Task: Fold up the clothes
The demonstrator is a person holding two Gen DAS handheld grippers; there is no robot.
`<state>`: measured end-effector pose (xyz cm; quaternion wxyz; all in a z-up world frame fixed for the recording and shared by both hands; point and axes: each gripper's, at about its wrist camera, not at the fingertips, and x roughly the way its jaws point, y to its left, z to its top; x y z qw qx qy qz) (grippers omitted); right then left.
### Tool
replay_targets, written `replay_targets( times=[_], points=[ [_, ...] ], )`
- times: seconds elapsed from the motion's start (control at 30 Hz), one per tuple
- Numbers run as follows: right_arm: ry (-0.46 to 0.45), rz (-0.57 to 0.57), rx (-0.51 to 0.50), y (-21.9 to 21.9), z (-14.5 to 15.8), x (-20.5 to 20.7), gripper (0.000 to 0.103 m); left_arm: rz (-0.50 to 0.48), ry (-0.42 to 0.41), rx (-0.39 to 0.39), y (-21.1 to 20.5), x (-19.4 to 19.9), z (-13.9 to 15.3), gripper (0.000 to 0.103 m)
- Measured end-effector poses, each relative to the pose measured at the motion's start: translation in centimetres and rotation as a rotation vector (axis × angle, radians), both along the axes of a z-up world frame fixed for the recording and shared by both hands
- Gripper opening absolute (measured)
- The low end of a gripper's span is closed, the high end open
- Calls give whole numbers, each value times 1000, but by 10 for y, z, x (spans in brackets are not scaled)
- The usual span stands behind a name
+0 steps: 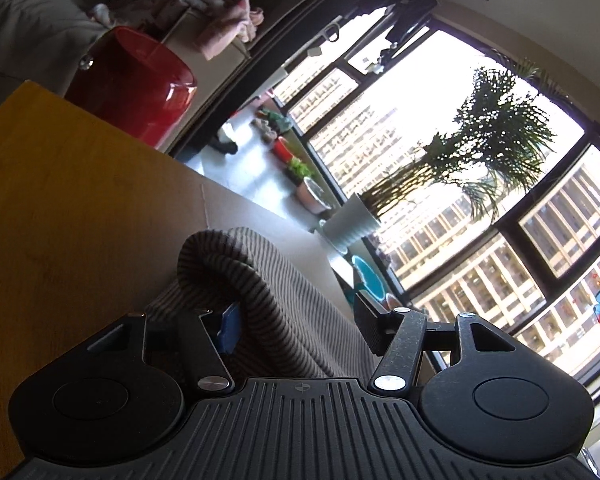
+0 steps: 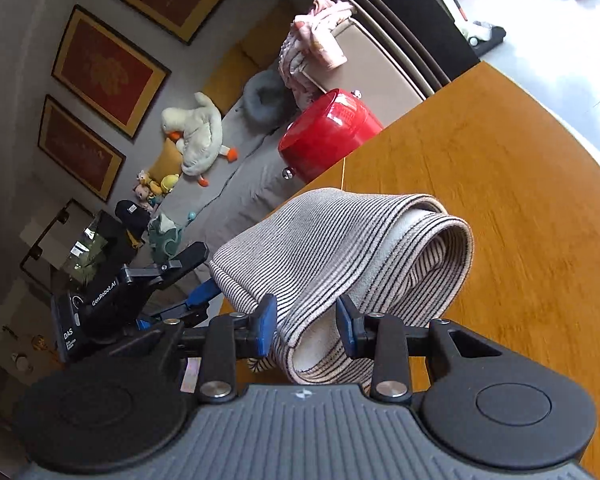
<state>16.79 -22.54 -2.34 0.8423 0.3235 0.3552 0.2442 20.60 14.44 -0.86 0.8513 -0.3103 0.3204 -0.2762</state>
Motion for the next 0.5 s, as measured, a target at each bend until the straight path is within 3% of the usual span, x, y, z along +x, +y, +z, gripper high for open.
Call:
replay_targets(
  times=[0.03, 0.07, 0.2, 0.27, 0.37, 0.5],
  points=[
    [-7, 14, -15, 5, -1, 4, 26, 5, 15, 14, -4, 2, -1, 62],
    [-35, 39, -34, 11, 3, 6, 12, 2, 30, 11, -6, 4, -3, 62],
    [-303, 90, -116, 18, 49, 0, 9, -33, 91, -52, -8, 3, -6, 64],
    [-380, 106, -141, 17, 70, 0, 9, -45, 114, -76, -11, 6, -7, 65],
    [-406, 143, -173, 19, 76, 2, 9, -61, 128, -114, -19, 14, -9, 65],
    [-406, 243, -311, 41, 53, -17, 9, -23, 137, -110, -23, 23, -20, 60]
  ],
)
